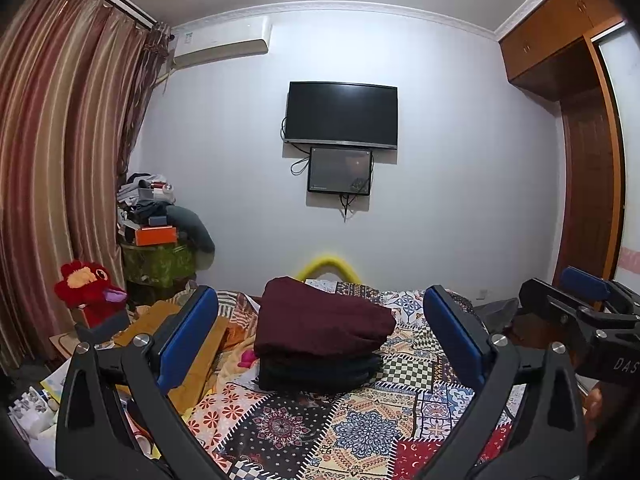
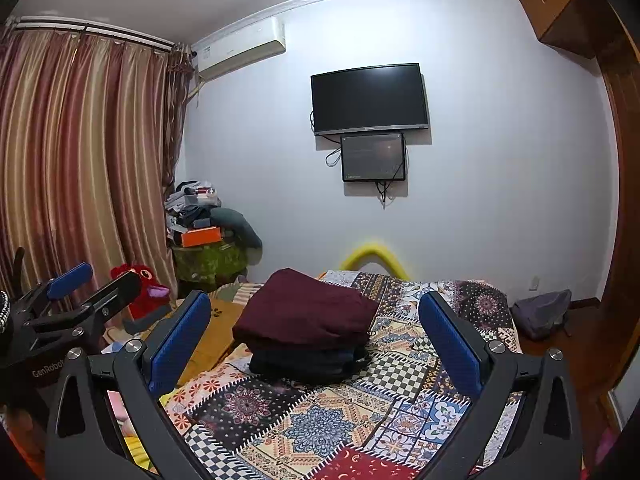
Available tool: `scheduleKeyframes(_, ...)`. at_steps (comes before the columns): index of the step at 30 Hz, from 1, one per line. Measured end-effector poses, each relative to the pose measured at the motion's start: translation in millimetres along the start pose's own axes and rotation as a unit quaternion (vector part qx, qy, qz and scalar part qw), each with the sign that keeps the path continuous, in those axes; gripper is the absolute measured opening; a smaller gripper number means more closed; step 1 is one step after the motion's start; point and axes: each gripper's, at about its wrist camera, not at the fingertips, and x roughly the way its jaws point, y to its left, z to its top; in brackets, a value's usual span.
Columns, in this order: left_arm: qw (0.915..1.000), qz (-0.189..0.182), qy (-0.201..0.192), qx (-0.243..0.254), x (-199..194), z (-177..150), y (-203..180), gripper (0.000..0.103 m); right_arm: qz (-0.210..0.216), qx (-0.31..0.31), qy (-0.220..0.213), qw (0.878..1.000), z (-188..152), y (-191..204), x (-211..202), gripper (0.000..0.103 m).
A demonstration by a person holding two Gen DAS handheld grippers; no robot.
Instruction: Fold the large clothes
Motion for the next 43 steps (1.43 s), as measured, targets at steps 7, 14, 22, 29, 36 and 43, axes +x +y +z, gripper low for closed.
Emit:
scheduleKeyframes(7,1.0,-0.007,0.001,-0.005,-0.1,0.3,-1.0,0.103,-0.002,0.0,-0.004,1.0,-0.5,-1.6,-1.3,0.103)
scheduleKeyframes(14,0.9998,-0.016,0.008,-0.011,3.2,-0.1,-0.1,0.103,-0.004,0.0,-0.005,1.0,0.0,-2.5,-1.5,0.103)
scheduleKeyframes(22,0.9998,-0.019,0.008,-0.008,4.4,0.2,-2.8,0.103,-0.006,0.0,-0.004,1.0,-0.5,-4.1,0.2,0.103)
scheduleKeyframes(29,0.9997,-0.022,0.01,-0.006,5.2,-2.2,-3.7,0.103,-0.008,0.002,-0.003,1.0,-1.3,-4.7,0.7,0.103)
scheduleKeyframes(36,0.9996,-0.023,0.016,-0.007,7.7,-6.2,-2.9,0.103,-0.009,0.003,0.001,1.0,-1.8,-4.3,3.7,0.103)
scheduleKeyframes(43,0.9995,-0.022,0.02,-0.008,11.8,-7.9,0.0,0.103,-0.01,0.003,0.007,1.0,-3.7,-2.4,7.1,0.103)
